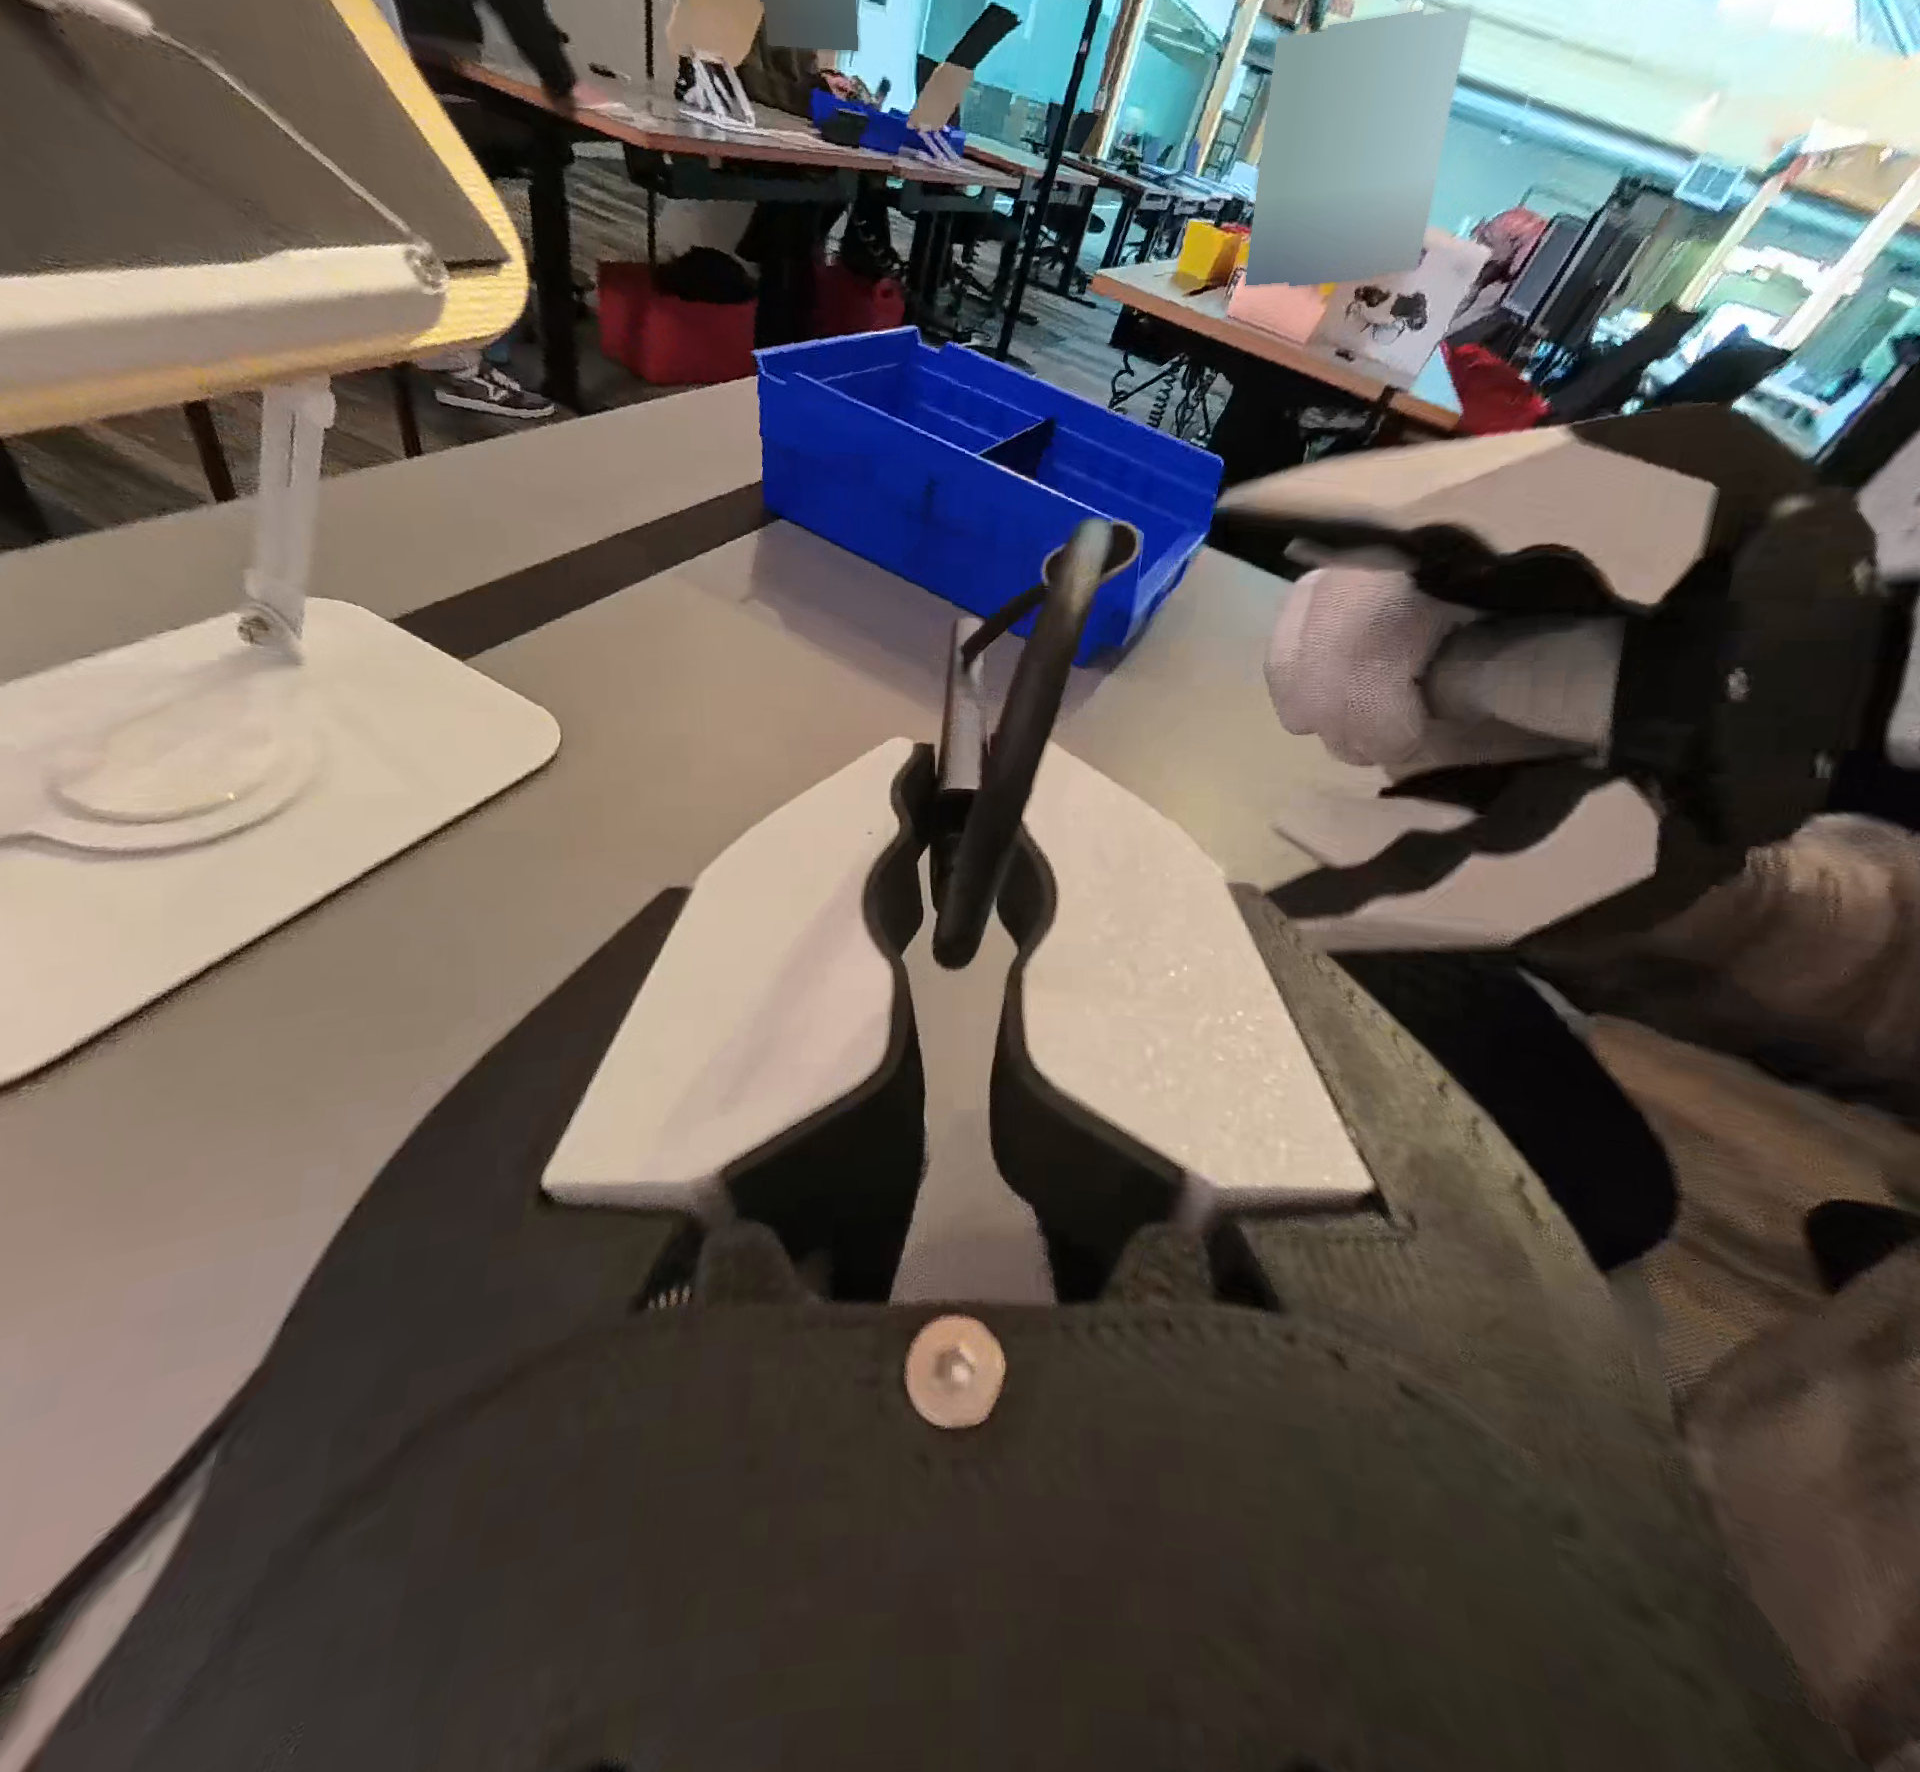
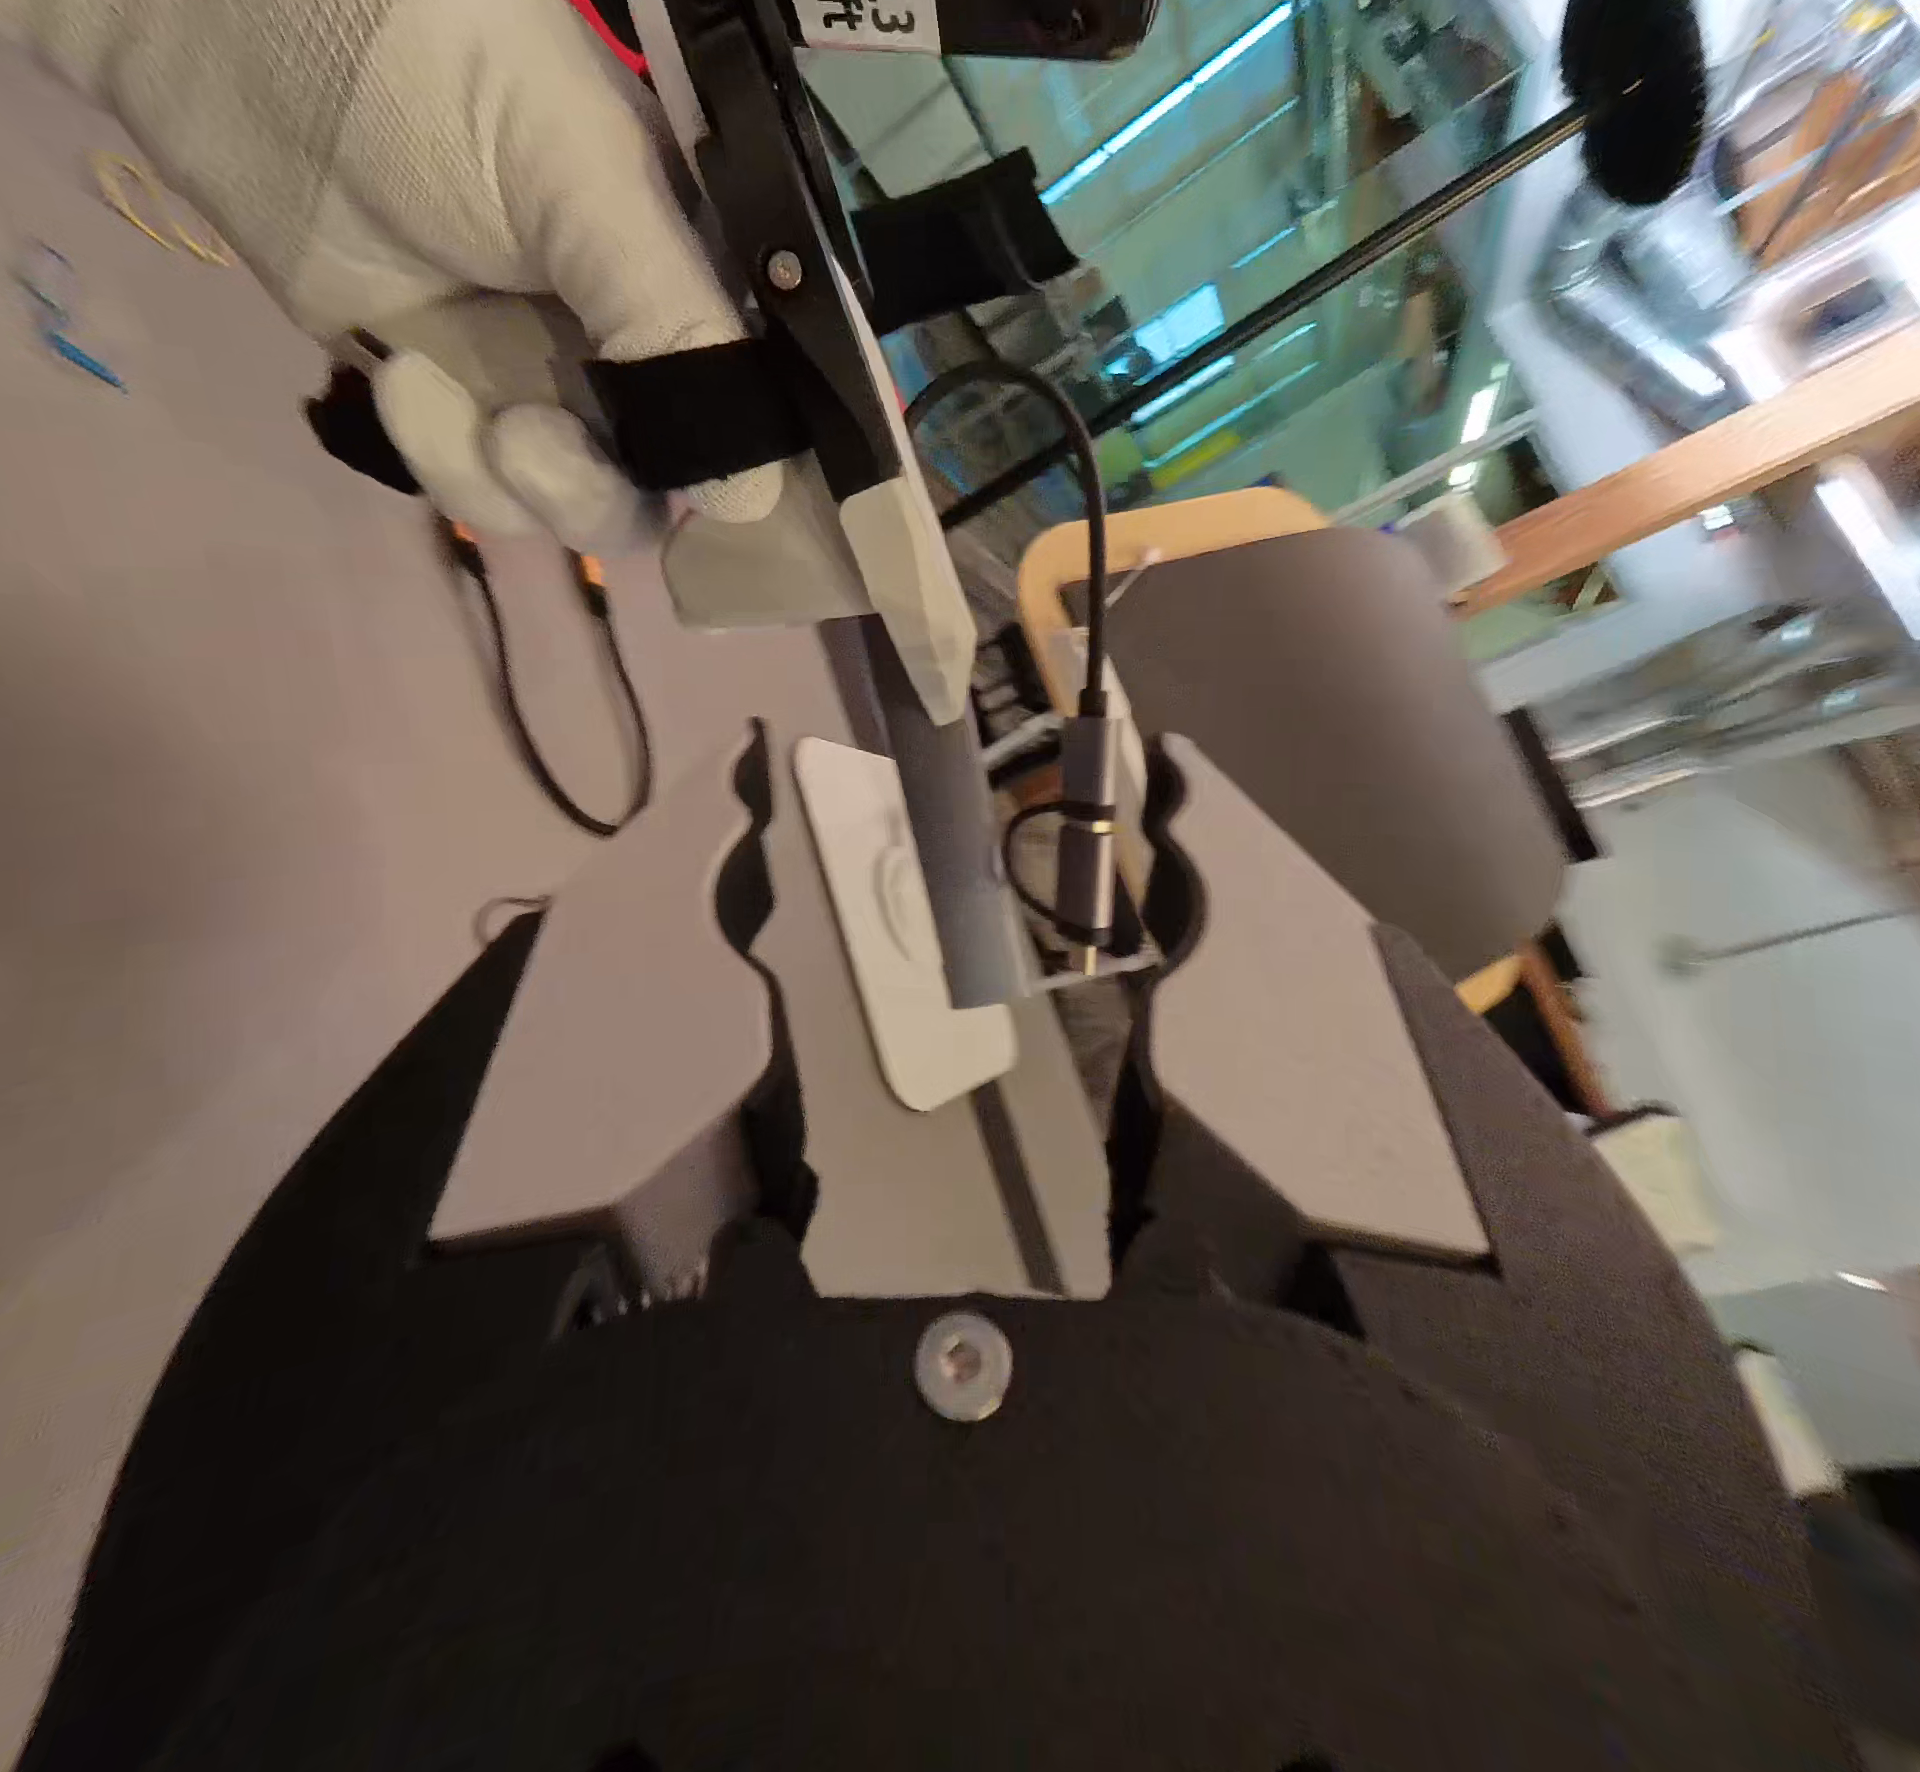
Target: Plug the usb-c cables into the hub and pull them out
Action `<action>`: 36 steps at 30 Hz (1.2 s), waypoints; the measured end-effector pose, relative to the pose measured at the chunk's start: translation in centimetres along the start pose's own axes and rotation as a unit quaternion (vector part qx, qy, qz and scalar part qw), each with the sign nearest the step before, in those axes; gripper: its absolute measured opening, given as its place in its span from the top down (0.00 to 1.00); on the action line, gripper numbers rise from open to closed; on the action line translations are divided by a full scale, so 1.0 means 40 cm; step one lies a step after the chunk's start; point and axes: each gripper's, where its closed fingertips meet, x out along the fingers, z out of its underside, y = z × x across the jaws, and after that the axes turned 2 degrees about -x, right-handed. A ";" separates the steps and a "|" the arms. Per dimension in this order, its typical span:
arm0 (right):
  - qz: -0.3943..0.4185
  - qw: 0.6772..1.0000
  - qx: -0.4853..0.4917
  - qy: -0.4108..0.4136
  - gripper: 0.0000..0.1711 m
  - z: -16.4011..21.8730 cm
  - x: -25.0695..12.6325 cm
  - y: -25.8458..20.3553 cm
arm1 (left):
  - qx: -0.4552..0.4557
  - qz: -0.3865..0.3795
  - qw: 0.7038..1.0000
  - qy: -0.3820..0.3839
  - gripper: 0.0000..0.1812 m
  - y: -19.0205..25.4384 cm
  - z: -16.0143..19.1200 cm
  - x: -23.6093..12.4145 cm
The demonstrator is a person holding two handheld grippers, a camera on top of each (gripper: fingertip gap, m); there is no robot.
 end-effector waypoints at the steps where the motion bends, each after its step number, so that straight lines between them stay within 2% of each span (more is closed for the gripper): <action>1: 0.016 1.000 -0.022 -0.014 0.51 0.003 0.001 0.011 | -0.013 0.002 1.000 -0.001 0.94 0.000 0.000 0.001; 4: 0.021 0.998 -0.040 -0.049 0.44 0.034 0.017 0.030 | -0.029 0.018 0.999 0.005 0.95 0.012 -0.010 0.003; 7: -0.006 0.997 0.008 -0.073 0.52 0.080 0.044 0.033 | -0.017 0.032 0.999 0.000 0.95 0.033 -0.014 0.008; 9: -0.063 0.993 0.078 -0.061 0.65 0.091 0.050 0.018 | 0.006 0.036 0.999 -0.009 0.95 0.044 -0.010 0.011; 11: -0.099 0.987 0.127 -0.022 0.74 0.077 0.038 0.023 | 0.034 0.035 0.999 -0.021 0.95 0.050 -0.002 0.010; 14: -0.143 0.965 0.218 0.033 0.73 0.052 0.005 0.057 | 0.072 0.019 0.997 -0.036 0.94 0.047 0.002 0.007; 16: -0.140 0.958 0.246 0.041 0.81 0.062 -0.002 0.081 | 0.078 0.022 0.996 -0.038 0.94 0.050 -0.002 0.008; 19: -0.163 0.957 0.237 0.029 0.97 0.070 0.008 0.048 | 0.088 0.034 0.995 -0.041 0.94 0.062 -0.004 0.015; 26: -0.148 0.963 0.226 0.016 0.97 0.065 0.030 0.037 | 0.087 0.033 0.995 -0.040 0.95 0.065 -0.007 0.022; 30: -0.169 0.949 0.266 0.018 0.97 0.049 0.037 0.036 | 0.097 0.025 0.994 -0.041 0.94 0.066 -0.008 0.025; 32: -0.183 0.950 0.251 0.008 0.97 0.045 0.039 0.022 | 0.121 0.018 0.992 -0.041 0.95 0.070 -0.008 0.025; 36: -0.216 0.934 0.282 0.026 0.97 0.028 0.035 0.026 | 0.177 -0.003 0.983 -0.037 0.94 0.082 -0.014 0.020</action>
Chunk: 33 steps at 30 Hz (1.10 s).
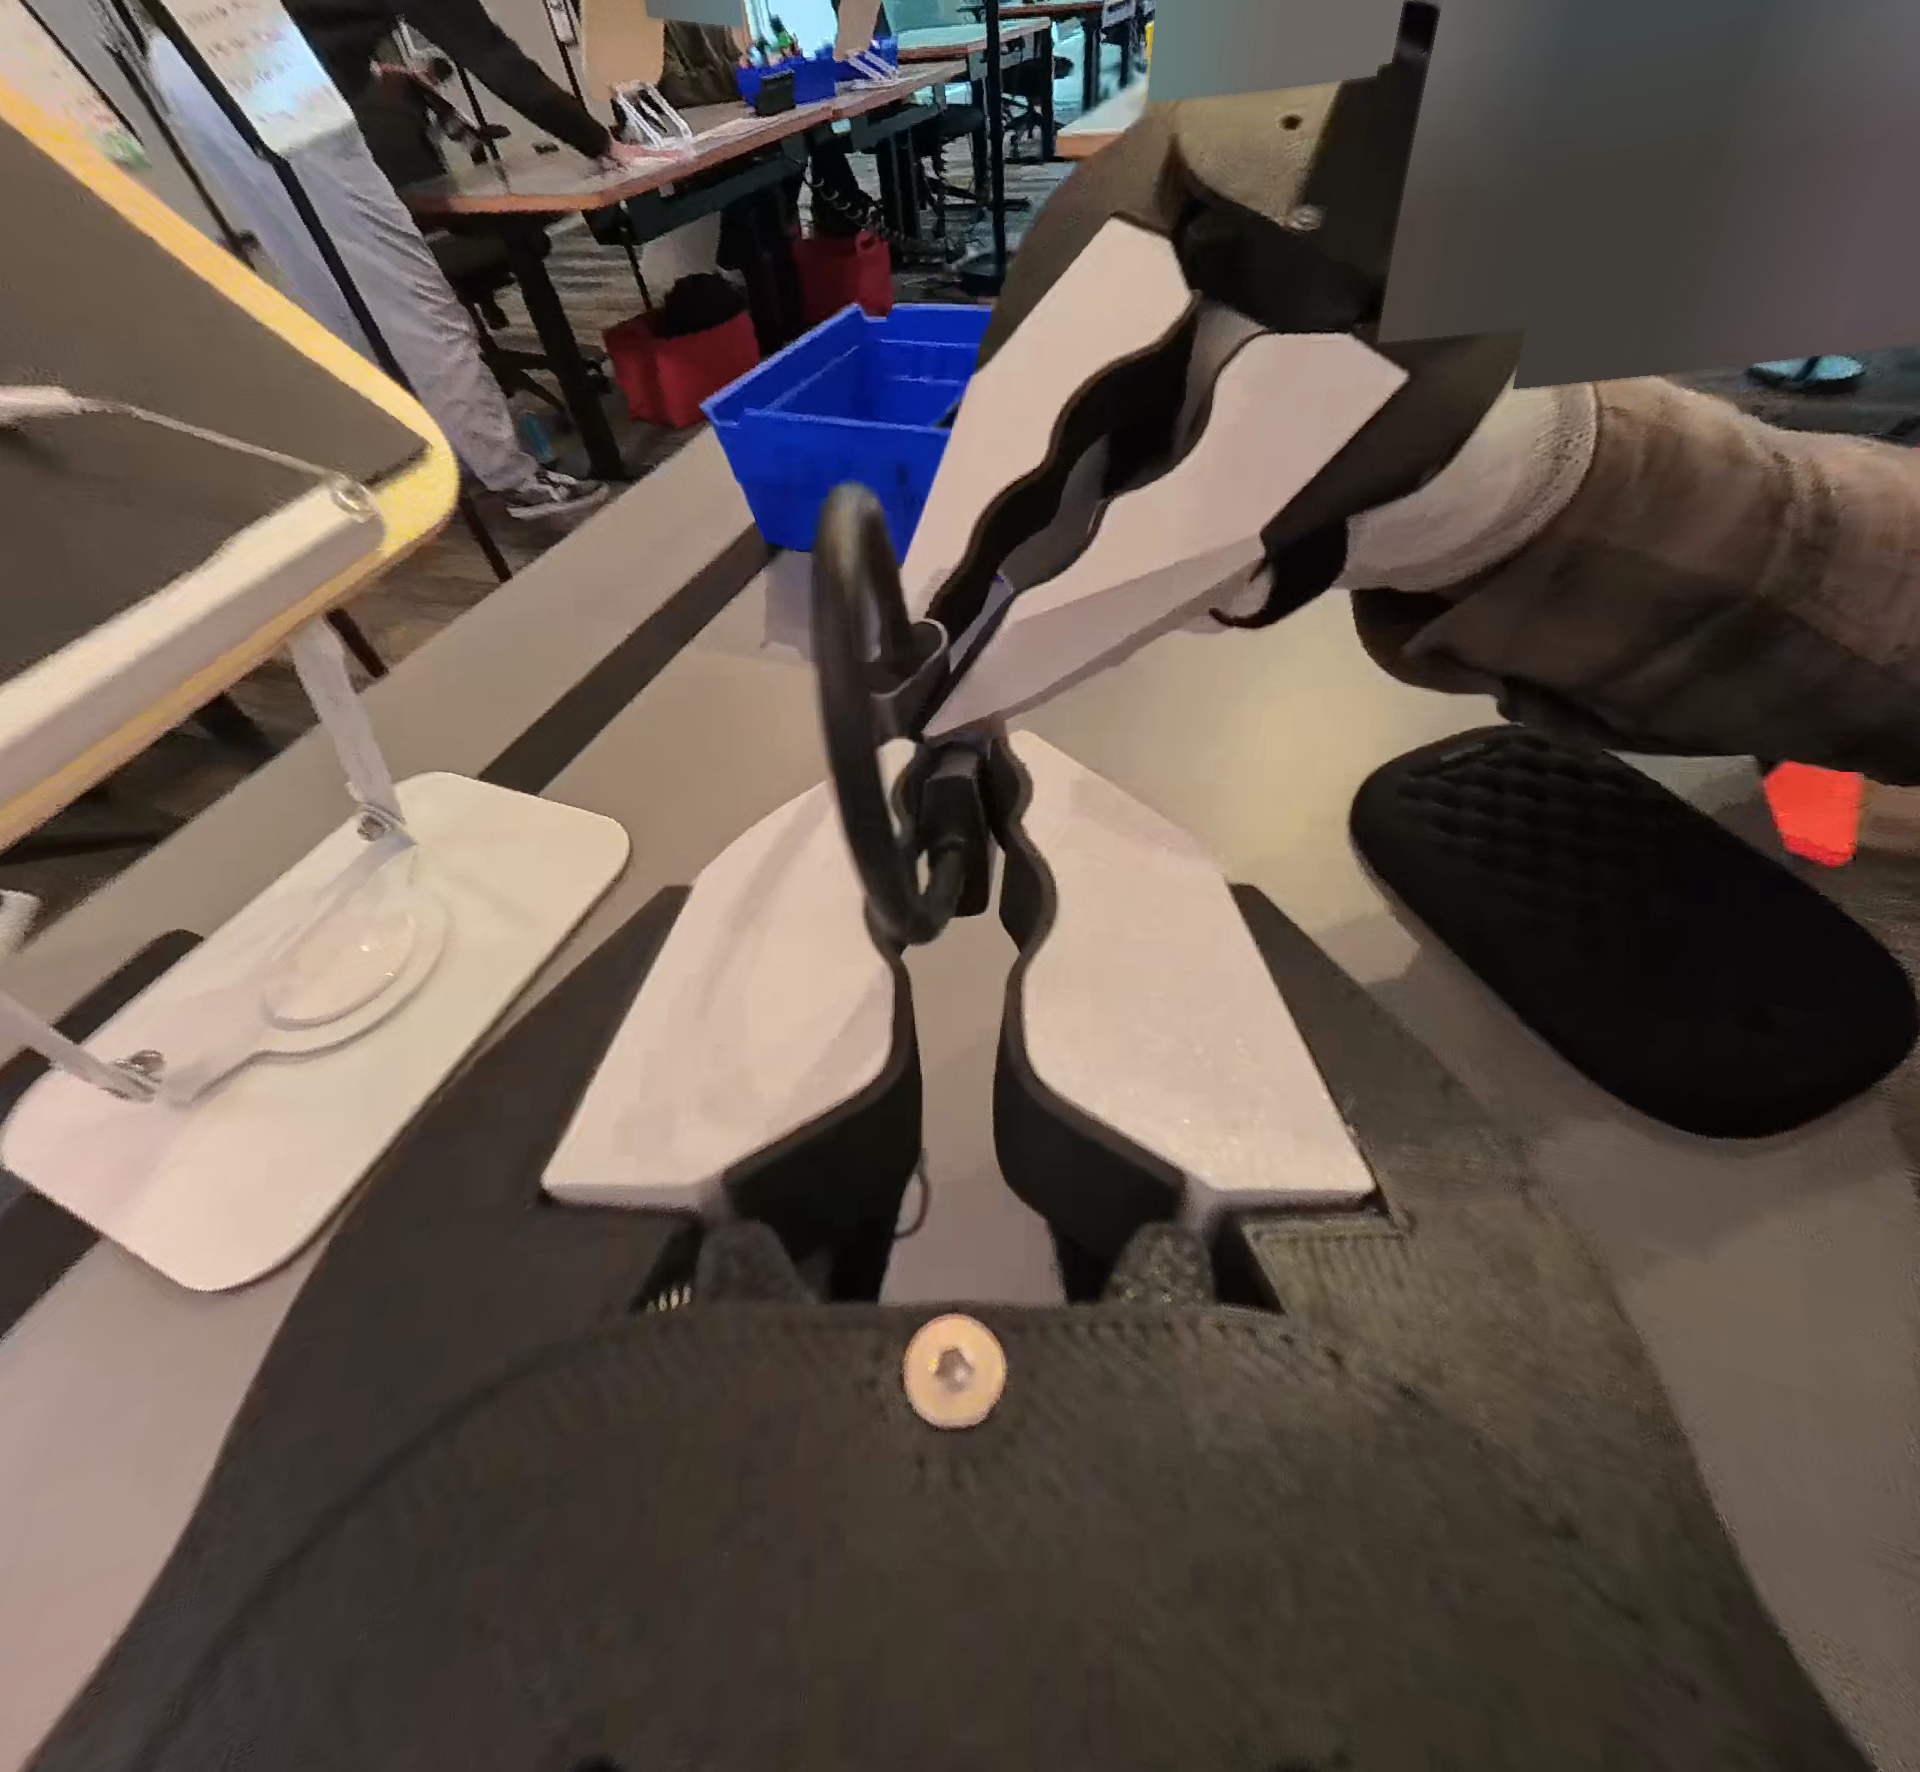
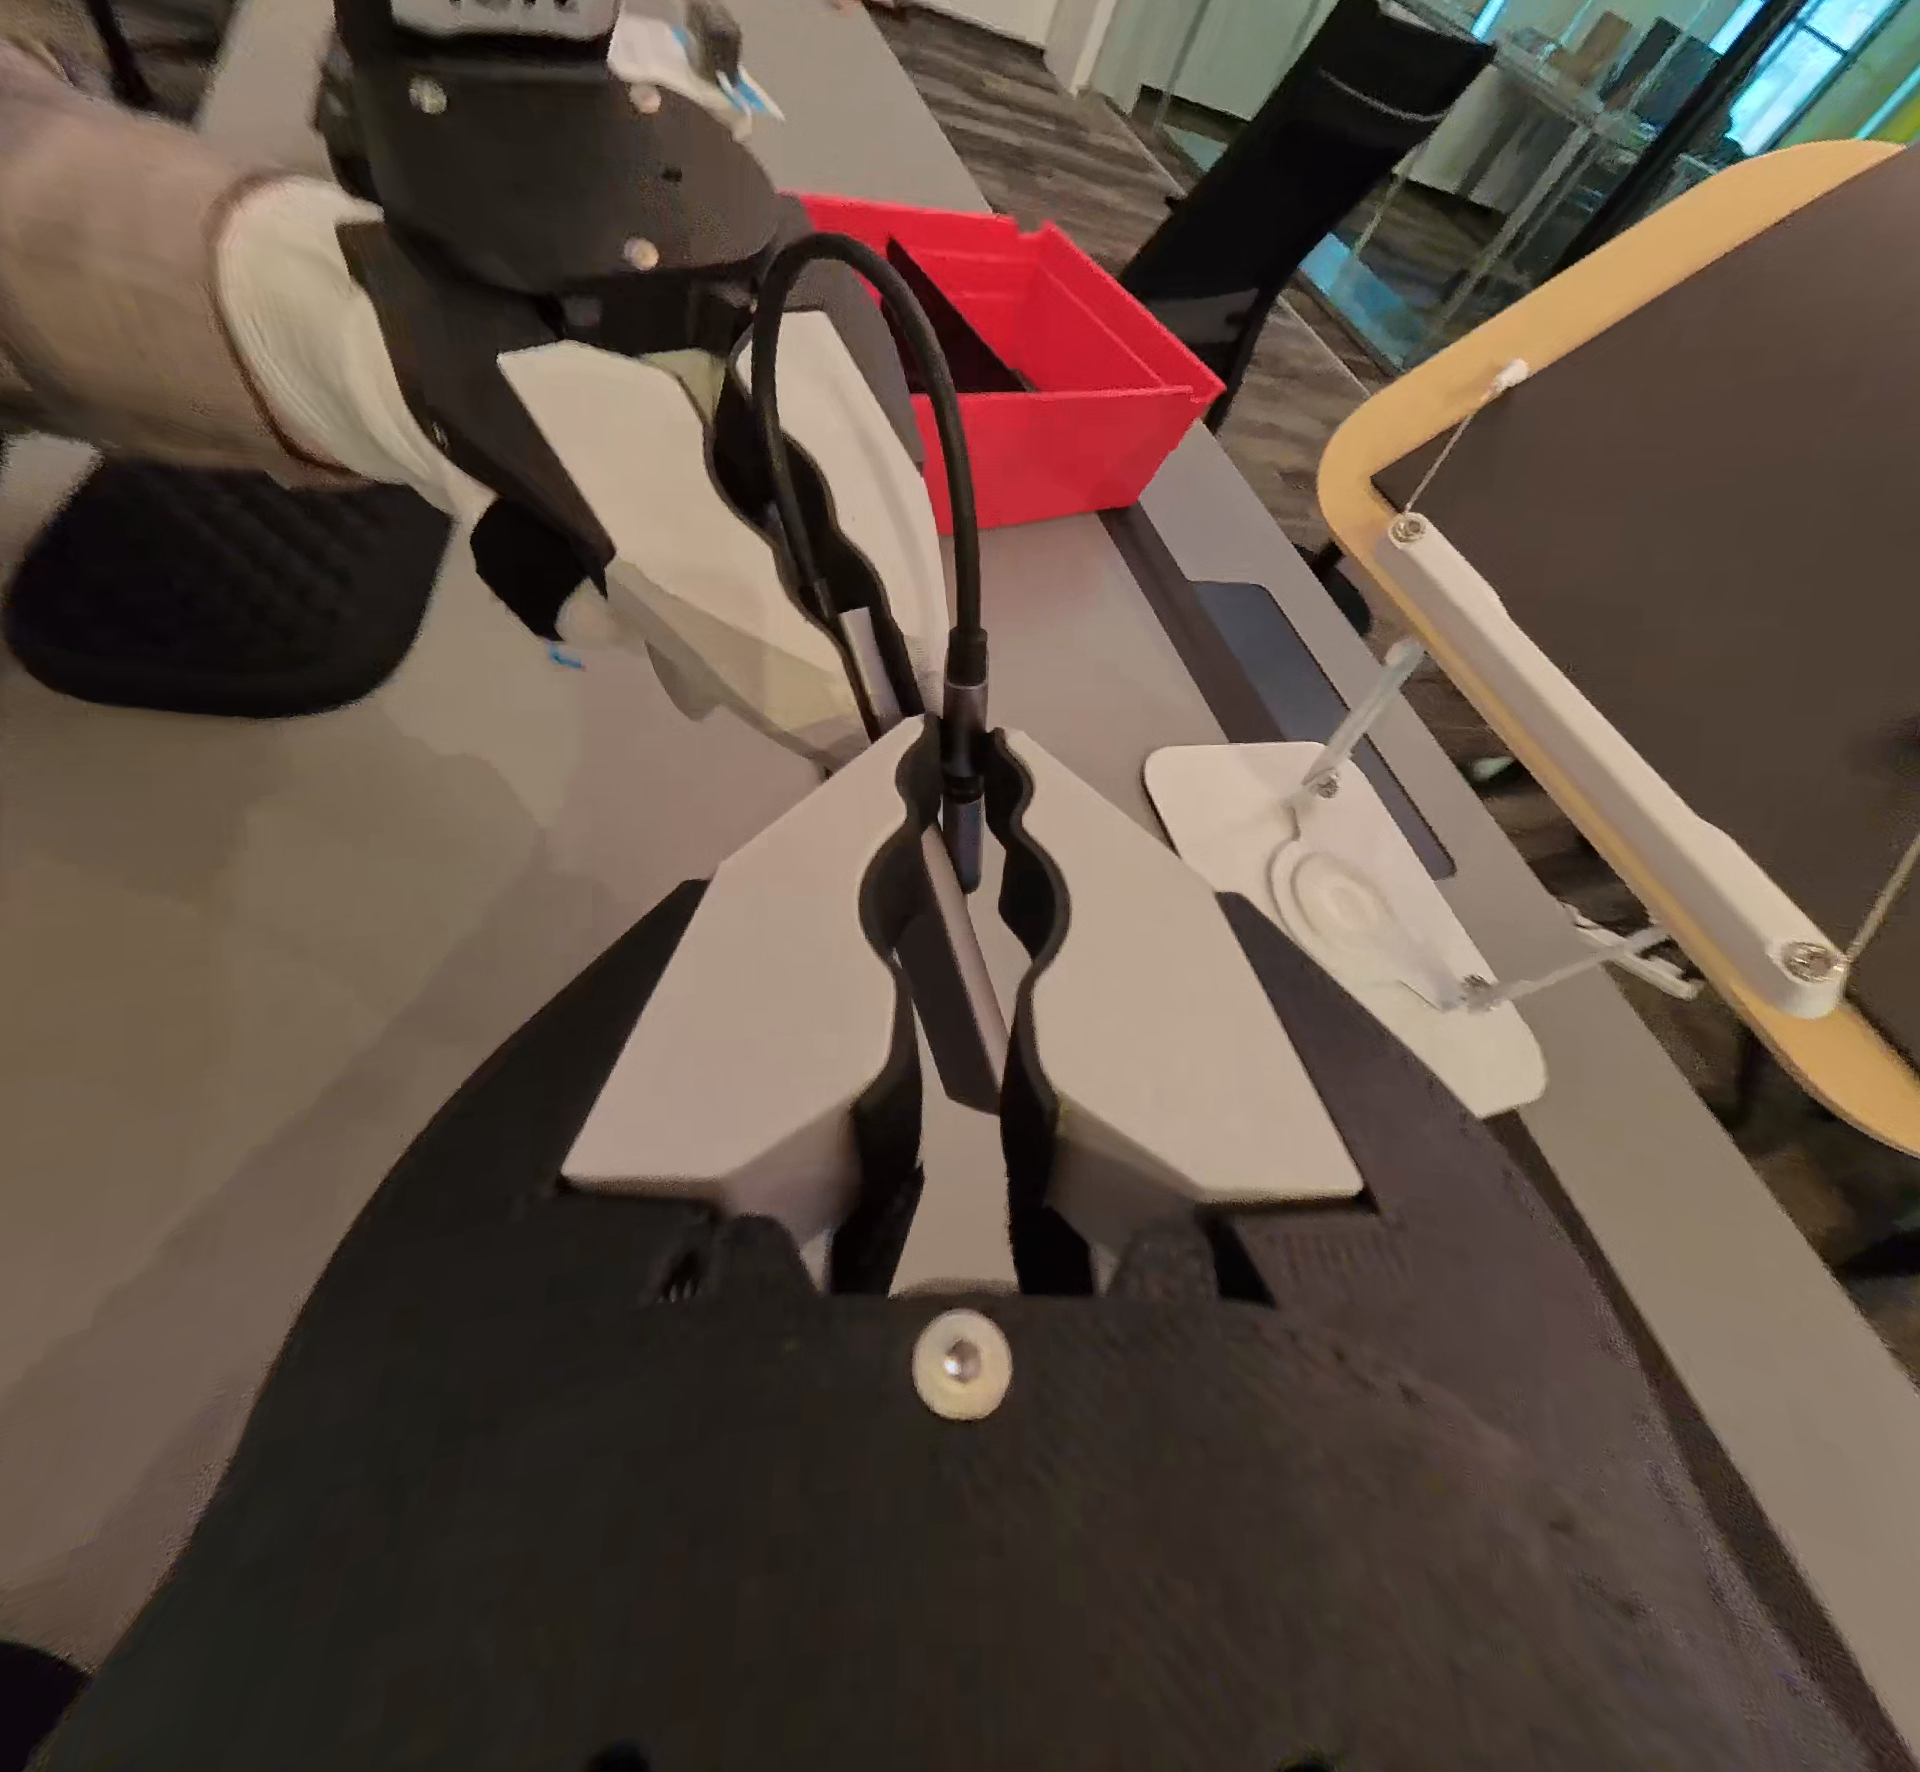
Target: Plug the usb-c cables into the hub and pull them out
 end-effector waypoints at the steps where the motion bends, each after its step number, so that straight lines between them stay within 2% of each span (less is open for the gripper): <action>1: -0.008 1.000 0.016 0.013 0.97 -0.010 -0.003 0.002 | 0.013 -0.009 1.000 0.008 0.94 0.000 -0.010 -0.004; 6: -0.008 0.999 0.032 0.026 0.97 -0.028 -0.005 0.008 | 0.095 -0.063 0.993 0.016 0.90 -0.003 -0.040 -0.020; 12: -0.035 0.997 0.052 0.040 0.97 -0.046 0.005 -0.028 | 0.106 -0.120 0.986 0.050 0.85 -0.030 -0.079 -0.057; 14: -0.043 0.997 0.056 0.042 0.97 -0.043 0.011 -0.037 | 0.106 -0.130 0.984 0.055 0.78 -0.038 -0.085 -0.068; 18: -0.065 0.994 0.067 0.059 0.97 -0.059 0.022 -0.061 | 0.103 -0.132 0.983 0.073 0.72 -0.036 -0.103 -0.079; 24: -0.088 0.990 0.079 0.077 0.97 -0.090 0.052 -0.095 | 0.048 -0.120 0.986 0.103 0.68 -0.040 -0.125 -0.079; 28: -0.027 0.997 0.047 0.063 0.97 -0.085 0.074 -0.084 | -0.005 -0.129 0.983 0.128 0.66 -0.057 -0.134 -0.087; 33: 0.061 0.997 -0.017 0.034 0.97 -0.090 0.089 -0.065 | -0.097 -0.134 0.970 0.181 0.69 -0.106 -0.138 -0.116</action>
